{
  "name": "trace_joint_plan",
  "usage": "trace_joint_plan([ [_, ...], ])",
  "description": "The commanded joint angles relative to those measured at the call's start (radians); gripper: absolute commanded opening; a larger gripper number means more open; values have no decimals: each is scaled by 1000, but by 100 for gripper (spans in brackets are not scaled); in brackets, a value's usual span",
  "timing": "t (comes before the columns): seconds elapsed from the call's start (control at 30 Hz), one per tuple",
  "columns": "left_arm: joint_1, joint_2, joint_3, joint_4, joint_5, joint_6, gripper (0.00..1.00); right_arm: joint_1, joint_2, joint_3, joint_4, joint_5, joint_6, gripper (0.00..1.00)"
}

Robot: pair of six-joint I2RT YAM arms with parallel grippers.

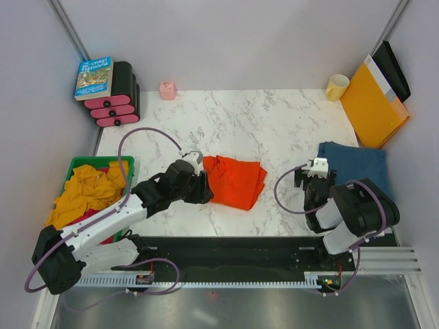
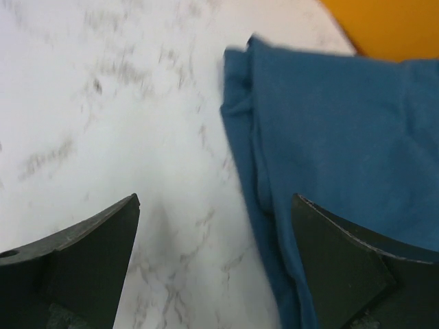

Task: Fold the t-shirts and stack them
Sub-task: Put the neatly folded tshirt into the corner of the board with the right arm

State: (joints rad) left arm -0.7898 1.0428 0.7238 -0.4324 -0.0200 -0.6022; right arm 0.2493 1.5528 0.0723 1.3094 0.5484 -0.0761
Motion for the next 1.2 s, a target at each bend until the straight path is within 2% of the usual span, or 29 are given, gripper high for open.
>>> trace_joint_plan([
  [0.0,-8,-12,9,32,15,-27,54,-27,15,-31,316,-220,4,98],
  [0.03,-8,-10,9,32,15,-30,54,-31,-3,51,118,-191,30,98],
  [0.13,-14,2,3,30,15,-47,53,-116,-13,154,-85,-277,100,98],
  [0.37,-32,39,-24,54,-26,-61,52,-123,-17,152,-76,-297,99,98],
  [0.6,-72,95,-8,24,-262,-53,53,-122,-16,150,-76,-295,99,98],
  [0.7,-95,164,49,-37,-352,-53,54,-111,-1,144,-32,-275,93,98],
  [0.87,-167,338,241,-192,-460,-86,53,-116,-25,146,-73,-269,99,98],
  [0.97,-204,372,324,-262,-474,-148,52,-116,-17,146,-67,-274,101,98],
  [1.07,-229,381,342,-258,-449,-214,52,-117,-17,147,-72,-277,101,98],
  [1.17,-267,462,403,-276,-468,-185,52,-117,-17,149,-72,-275,102,98],
])
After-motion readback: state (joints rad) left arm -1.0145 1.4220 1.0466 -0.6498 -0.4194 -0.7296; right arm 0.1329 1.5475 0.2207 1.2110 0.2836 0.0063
